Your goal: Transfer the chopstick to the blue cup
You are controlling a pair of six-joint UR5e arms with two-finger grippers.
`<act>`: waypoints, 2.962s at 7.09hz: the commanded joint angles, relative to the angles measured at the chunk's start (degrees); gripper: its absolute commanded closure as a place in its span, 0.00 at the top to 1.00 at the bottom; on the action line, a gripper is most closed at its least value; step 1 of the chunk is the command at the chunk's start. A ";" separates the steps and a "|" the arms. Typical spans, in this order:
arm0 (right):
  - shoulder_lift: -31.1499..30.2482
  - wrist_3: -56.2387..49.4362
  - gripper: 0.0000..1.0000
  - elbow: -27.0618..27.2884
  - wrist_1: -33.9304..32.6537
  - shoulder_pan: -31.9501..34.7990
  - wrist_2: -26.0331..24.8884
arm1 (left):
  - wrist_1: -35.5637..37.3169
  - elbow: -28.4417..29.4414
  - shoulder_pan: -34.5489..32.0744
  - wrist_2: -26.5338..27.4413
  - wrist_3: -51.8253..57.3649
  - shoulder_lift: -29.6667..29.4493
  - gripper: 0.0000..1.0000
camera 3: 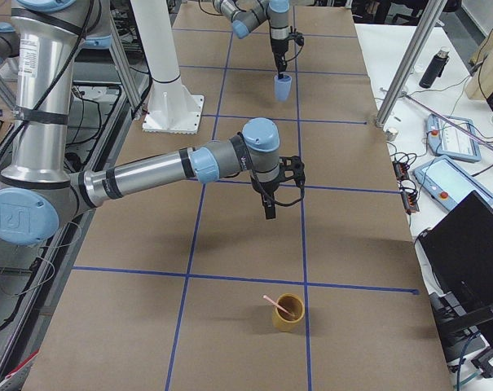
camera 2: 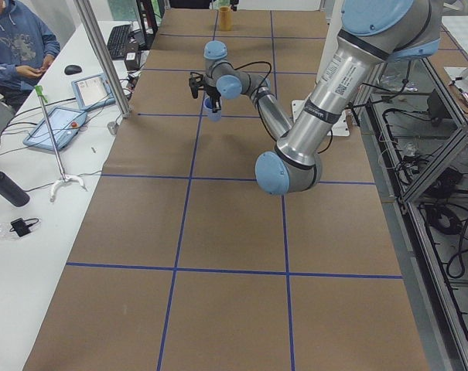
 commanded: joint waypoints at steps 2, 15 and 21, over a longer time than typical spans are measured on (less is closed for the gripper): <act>-0.08 0.28 1.00 -0.05 0.83 -0.86 0.01 | 0.30 13.70 2.27 4.74 2.10 -11.71 0.00; -3.69 -17.55 0.99 -12.58 0.91 20.82 -1.55 | -0.75 2.72 -6.78 -2.91 7.31 -1.61 0.99; 0.78 -6.66 0.92 -32.38 23.86 20.85 -4.65 | -0.75 2.81 -6.79 -2.64 7.31 -1.52 0.99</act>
